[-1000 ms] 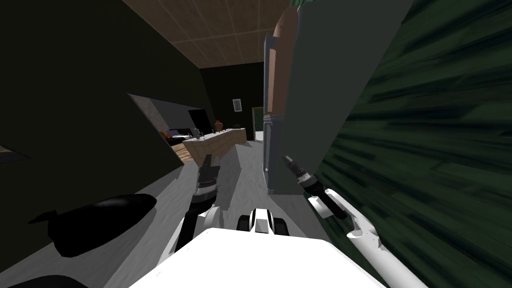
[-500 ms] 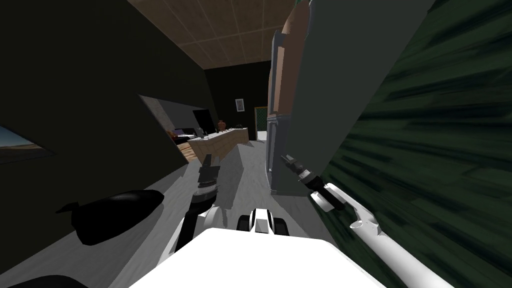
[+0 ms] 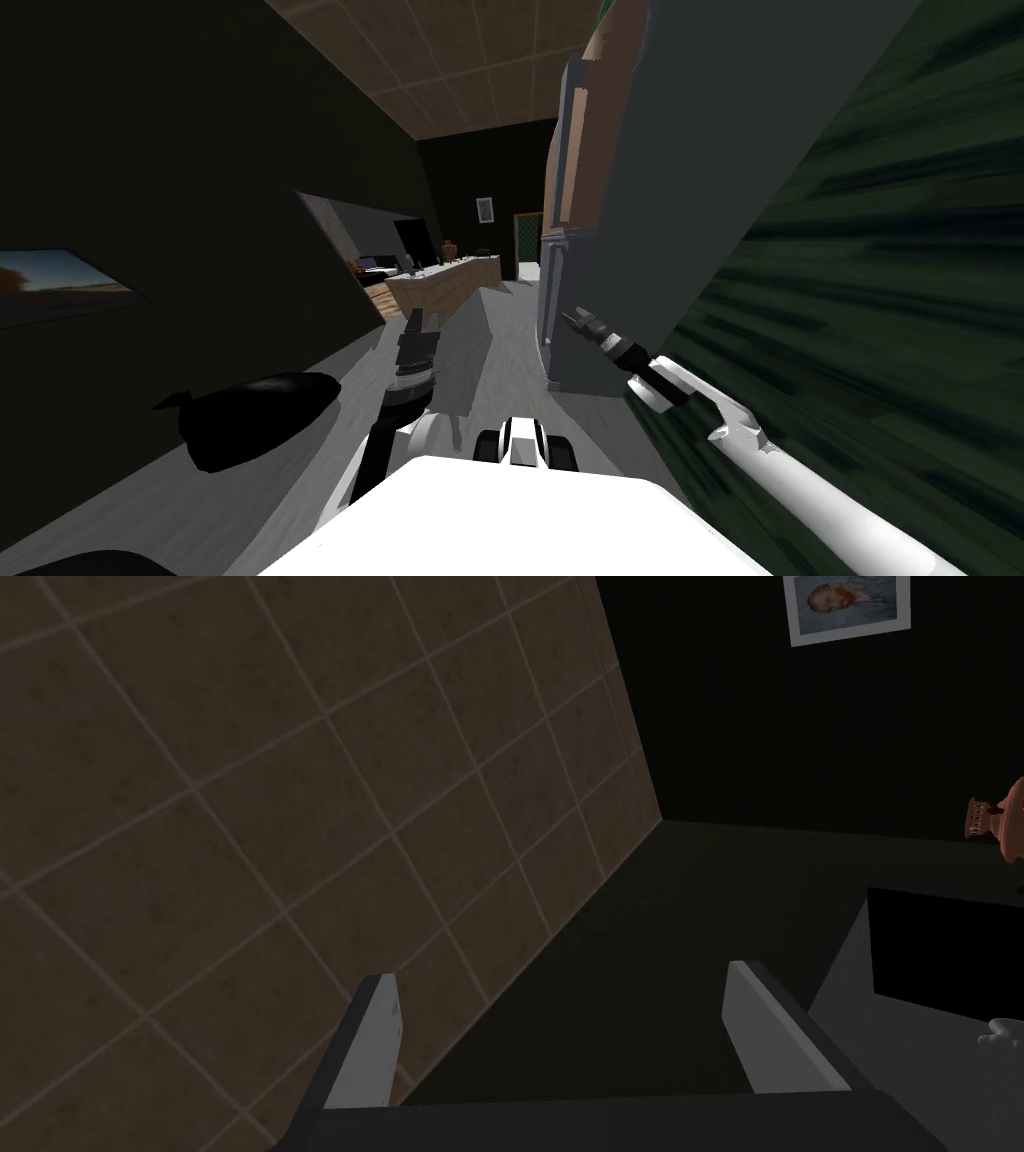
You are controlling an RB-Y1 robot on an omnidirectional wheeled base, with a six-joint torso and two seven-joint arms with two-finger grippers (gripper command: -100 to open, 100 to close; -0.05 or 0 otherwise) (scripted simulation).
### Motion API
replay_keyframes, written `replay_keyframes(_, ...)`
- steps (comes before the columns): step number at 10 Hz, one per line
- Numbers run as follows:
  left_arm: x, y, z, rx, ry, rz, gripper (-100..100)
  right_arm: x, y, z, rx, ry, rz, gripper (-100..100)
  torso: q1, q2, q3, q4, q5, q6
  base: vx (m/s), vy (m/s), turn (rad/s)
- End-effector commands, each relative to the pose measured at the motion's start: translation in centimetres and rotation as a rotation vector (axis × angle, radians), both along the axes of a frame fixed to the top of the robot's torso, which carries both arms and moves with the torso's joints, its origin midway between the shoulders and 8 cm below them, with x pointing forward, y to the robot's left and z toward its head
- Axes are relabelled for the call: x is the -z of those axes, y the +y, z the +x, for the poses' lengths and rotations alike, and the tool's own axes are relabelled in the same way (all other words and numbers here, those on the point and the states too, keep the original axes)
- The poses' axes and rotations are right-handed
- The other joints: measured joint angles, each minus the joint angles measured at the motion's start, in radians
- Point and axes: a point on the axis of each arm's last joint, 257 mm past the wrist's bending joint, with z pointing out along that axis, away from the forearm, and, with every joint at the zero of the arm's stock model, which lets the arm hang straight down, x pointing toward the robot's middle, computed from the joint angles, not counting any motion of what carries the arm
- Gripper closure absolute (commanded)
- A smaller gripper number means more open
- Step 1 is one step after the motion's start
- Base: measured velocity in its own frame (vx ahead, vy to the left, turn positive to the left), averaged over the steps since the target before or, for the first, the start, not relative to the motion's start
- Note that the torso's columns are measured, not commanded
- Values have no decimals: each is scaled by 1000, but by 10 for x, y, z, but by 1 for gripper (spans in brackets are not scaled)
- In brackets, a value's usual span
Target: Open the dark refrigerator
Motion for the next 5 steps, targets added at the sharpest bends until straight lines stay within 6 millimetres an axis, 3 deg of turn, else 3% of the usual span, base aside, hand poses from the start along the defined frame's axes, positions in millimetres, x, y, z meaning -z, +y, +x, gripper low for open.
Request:
replay_keyframes(1, 0, 0, 0, 0, 0, 0, 0, 3, -13, 11, 30, -20, -126, -100, 1, 0, 0, 0, 0, -1, 11, 68, 39)
replay_keyframes(5, 0, 0, 0, 0, 0, 0, 0, 4, -43, 32, 91, -59, -339, -100, 0, -1, -1, 0, 0, -1, 10, 77, 59)
